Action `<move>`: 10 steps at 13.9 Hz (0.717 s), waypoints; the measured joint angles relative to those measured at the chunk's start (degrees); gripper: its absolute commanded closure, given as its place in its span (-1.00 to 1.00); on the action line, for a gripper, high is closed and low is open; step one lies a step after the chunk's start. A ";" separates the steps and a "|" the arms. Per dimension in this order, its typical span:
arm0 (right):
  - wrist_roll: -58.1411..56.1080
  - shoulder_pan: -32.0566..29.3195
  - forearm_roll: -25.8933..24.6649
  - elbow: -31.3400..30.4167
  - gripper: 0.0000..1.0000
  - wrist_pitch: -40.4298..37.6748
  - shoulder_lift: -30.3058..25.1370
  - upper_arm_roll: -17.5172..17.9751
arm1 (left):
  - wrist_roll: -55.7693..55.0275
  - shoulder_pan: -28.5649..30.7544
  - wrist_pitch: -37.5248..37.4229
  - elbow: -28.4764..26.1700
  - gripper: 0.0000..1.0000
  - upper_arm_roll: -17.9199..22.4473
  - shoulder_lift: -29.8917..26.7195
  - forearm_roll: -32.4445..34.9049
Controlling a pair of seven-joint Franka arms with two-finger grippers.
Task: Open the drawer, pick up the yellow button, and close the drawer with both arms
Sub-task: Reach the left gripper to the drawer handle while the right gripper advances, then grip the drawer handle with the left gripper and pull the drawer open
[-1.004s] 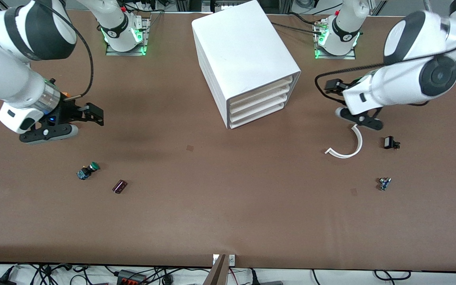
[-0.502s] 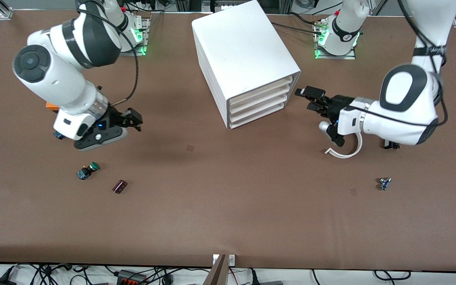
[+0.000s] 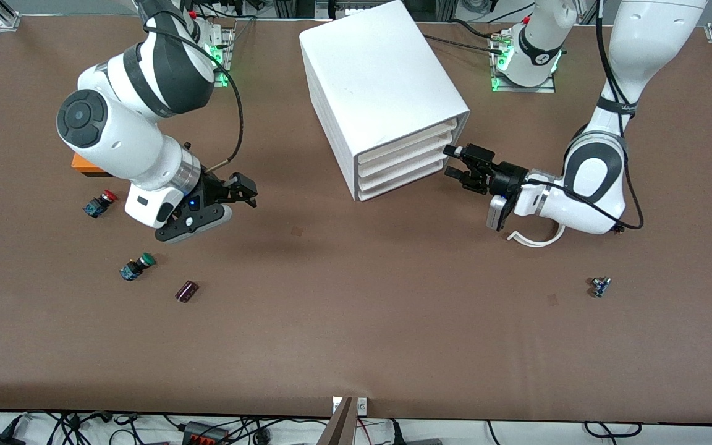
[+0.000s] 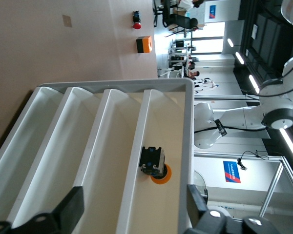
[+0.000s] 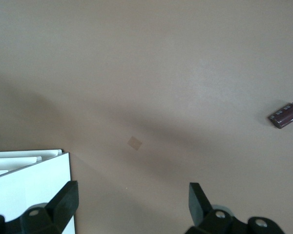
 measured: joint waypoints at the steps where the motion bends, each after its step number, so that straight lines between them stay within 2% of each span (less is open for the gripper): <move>1: 0.00 0.06 0.10 0.27 -1.00 0.00 0.42 0.00 | 0.89 -0.02 0.00 -1.01 -0.29 -0.04 0.10 -0.66; 5: 0.00 0.06 0.15 0.56 -1.00 0.00 0.73 -0.11 | 2.75 -0.61 0.00 -5.15 -0.26 -1.89 0.16 -3.42; 6: 0.00 0.05 0.15 0.62 -1.00 0.00 0.73 -0.15 | 2.84 -0.88 0.01 -5.99 -0.19 -2.17 0.18 -3.65; 10: 0.01 0.05 0.16 0.68 -1.00 0.00 0.74 -0.15 | 3.20 -1.04 0.02 -8.36 0.47 -3.25 0.19 -3.94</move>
